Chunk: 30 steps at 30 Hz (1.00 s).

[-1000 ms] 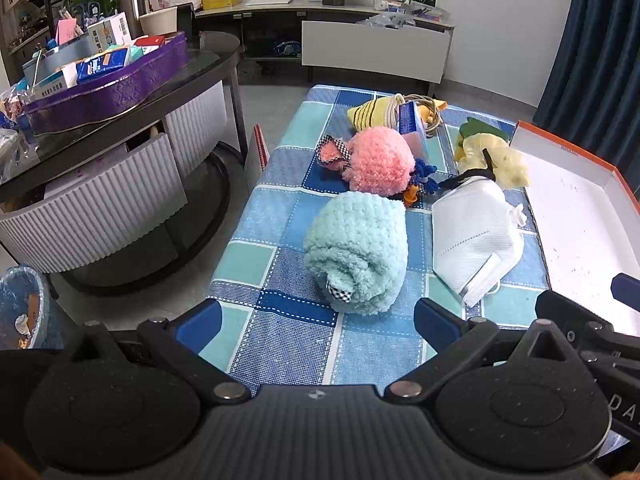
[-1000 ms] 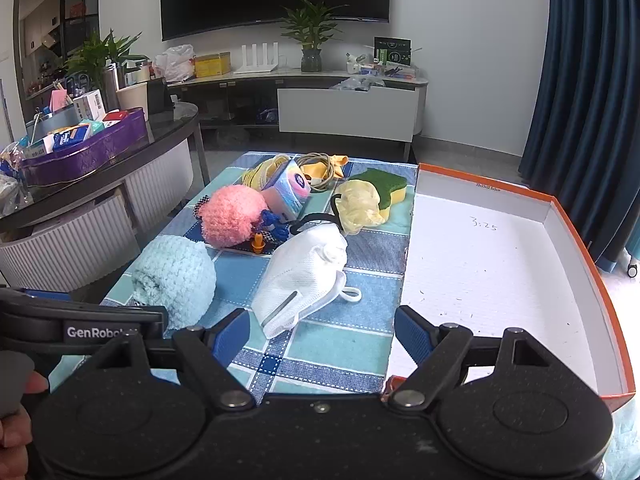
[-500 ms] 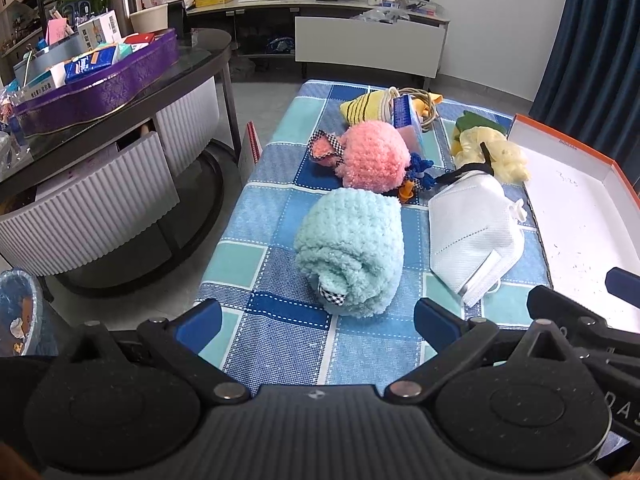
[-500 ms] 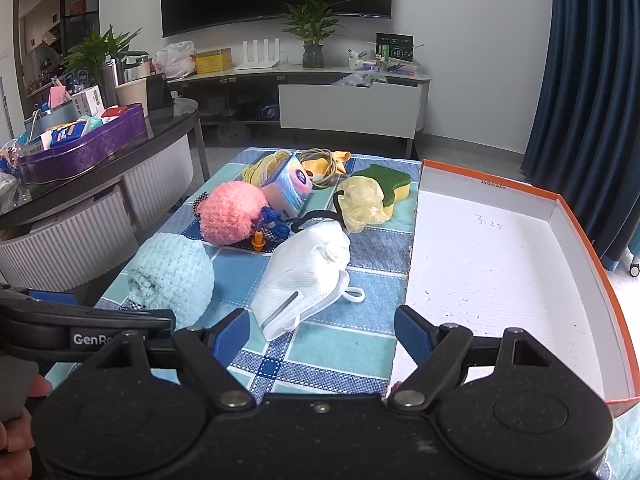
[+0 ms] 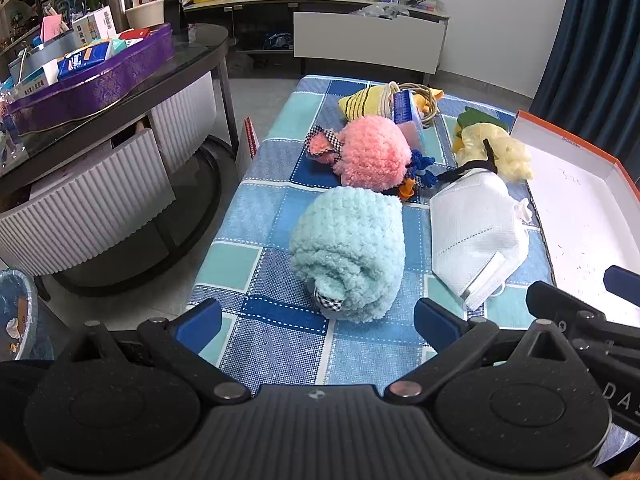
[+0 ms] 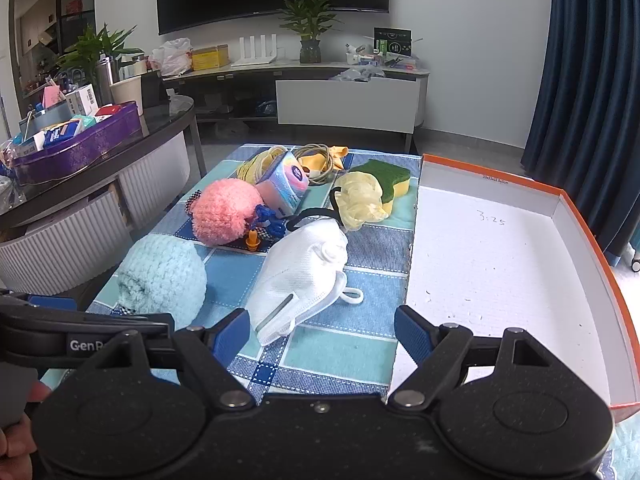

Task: Organize soft objects
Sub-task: 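Move the left tool toward the light-blue rolled towel, then grasp the light-blue towel with the left tool while the right tool grasps the white mask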

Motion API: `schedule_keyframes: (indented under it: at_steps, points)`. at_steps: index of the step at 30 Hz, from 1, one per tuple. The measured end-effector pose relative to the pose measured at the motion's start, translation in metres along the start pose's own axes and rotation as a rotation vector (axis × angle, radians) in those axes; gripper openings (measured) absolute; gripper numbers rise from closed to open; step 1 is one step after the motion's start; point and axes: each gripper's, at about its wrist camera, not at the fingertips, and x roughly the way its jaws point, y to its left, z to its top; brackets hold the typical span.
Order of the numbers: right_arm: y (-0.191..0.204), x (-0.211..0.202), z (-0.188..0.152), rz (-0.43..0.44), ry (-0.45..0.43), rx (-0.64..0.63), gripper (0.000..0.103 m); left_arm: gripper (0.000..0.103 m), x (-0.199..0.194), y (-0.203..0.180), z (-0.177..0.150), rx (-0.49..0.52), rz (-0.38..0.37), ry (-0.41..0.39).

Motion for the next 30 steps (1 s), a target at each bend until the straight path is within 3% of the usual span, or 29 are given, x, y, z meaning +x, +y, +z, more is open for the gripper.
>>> schedule_keyframes:
  at_steps: [30]
  points:
    - [-0.006, 0.028, 0.013, 0.0, 0.024, 0.026, 0.093, 0.103, 0.022, 0.004, 0.014, -0.011, -0.001, 0.002]
